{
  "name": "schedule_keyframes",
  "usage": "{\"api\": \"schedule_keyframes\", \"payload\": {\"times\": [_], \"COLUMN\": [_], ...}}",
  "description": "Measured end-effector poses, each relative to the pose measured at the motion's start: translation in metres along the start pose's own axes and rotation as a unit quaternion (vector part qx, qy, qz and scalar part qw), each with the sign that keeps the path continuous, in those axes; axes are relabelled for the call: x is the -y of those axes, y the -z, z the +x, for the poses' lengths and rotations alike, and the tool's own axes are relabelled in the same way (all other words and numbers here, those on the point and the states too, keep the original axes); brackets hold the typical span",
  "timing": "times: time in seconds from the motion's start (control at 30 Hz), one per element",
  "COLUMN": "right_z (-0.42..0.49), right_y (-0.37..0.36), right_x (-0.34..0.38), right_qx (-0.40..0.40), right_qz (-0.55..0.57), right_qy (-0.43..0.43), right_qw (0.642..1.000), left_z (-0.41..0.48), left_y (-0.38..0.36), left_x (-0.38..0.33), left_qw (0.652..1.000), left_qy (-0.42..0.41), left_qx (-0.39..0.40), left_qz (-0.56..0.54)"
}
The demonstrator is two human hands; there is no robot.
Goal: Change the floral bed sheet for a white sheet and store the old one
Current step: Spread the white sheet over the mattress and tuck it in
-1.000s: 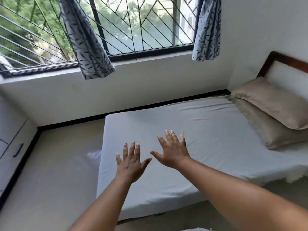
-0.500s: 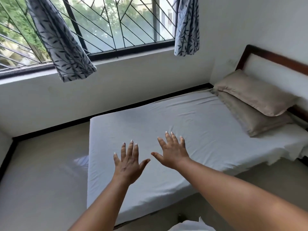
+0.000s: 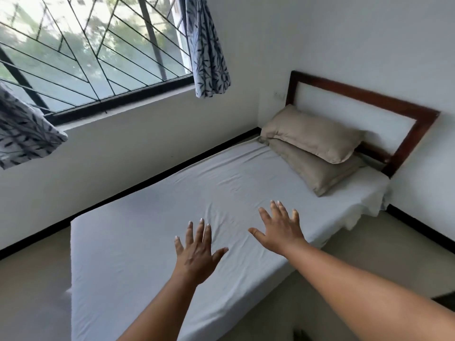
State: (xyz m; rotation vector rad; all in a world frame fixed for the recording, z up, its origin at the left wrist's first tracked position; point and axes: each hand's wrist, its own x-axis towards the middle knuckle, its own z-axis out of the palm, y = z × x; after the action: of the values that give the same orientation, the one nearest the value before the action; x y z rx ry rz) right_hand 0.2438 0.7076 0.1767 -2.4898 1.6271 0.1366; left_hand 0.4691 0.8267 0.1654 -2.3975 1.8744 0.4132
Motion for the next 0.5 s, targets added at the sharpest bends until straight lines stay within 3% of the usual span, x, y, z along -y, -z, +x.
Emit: {"api": "schedule_keyframes", "payload": {"times": [0.23,0.5], "right_z": [0.047,0.072], "right_y": [0.018,0.024], "right_x": [-0.123,-0.215], "right_qx": [0.009,0.034], "right_qz": [-0.012,-0.026], "right_qy": [0.008,0.002], "right_qw": [1.0,0.999], "left_z": [0.073,0.114], "left_y": [0.0,-0.004], "left_x": [-0.114,-0.199], "left_qw": [1.0,0.999], "left_qy": [0.008,0.011], "left_qx": [0.013,0.027], "left_qz": [-0.016,-0.021]}}
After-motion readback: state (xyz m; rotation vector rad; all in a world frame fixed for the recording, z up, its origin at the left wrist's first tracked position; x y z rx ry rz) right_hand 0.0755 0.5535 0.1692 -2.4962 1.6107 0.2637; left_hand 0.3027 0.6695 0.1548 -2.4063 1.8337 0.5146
